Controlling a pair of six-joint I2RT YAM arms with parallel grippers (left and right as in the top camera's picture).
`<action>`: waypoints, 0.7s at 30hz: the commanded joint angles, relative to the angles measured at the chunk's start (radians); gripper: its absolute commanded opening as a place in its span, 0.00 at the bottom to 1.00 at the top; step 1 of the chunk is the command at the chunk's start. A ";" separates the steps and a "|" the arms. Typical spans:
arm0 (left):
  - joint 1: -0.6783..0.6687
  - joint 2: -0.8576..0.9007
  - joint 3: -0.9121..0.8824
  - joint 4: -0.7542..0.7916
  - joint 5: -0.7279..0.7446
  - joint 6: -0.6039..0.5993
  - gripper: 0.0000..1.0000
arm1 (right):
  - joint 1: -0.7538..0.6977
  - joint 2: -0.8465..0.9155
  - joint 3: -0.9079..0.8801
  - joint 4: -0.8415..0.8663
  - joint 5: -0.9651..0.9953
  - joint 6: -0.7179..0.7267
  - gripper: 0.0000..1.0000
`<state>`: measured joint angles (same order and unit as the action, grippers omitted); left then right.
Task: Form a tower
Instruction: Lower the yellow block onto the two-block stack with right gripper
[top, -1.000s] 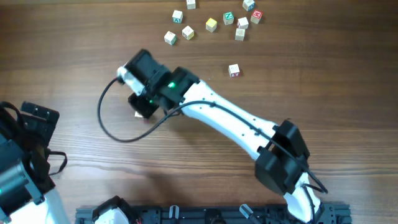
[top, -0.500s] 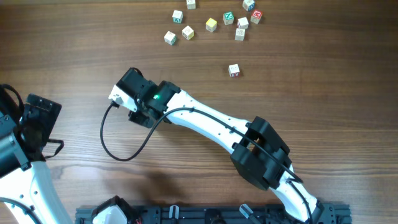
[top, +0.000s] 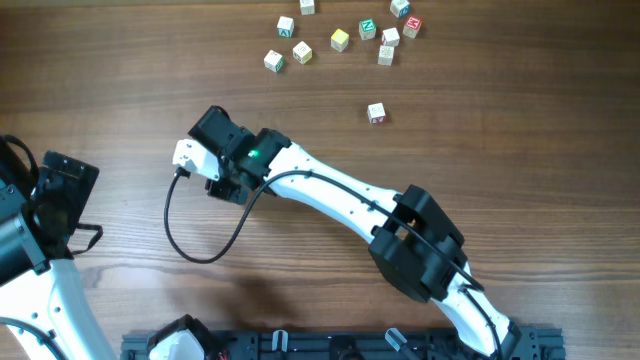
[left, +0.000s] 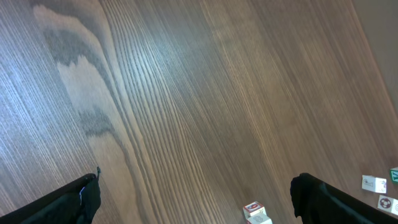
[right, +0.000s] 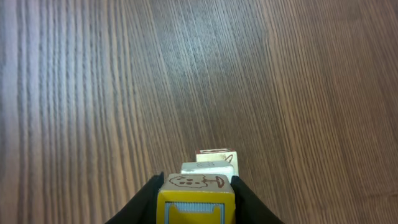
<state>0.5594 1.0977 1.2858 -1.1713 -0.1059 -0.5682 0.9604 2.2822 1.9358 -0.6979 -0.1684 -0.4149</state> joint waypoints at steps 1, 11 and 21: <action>0.008 0.001 0.004 0.000 0.008 -0.016 1.00 | -0.010 0.028 0.002 0.013 -0.023 -0.032 0.33; 0.008 0.001 0.004 0.000 0.008 -0.016 1.00 | -0.034 0.028 0.002 0.009 -0.073 -0.031 0.36; 0.008 0.002 0.004 0.001 0.008 -0.016 1.00 | -0.035 0.028 0.011 0.007 -0.064 -0.056 1.00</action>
<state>0.5594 1.0977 1.2858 -1.1713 -0.1059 -0.5682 0.9257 2.2871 1.9358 -0.6872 -0.2279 -0.4461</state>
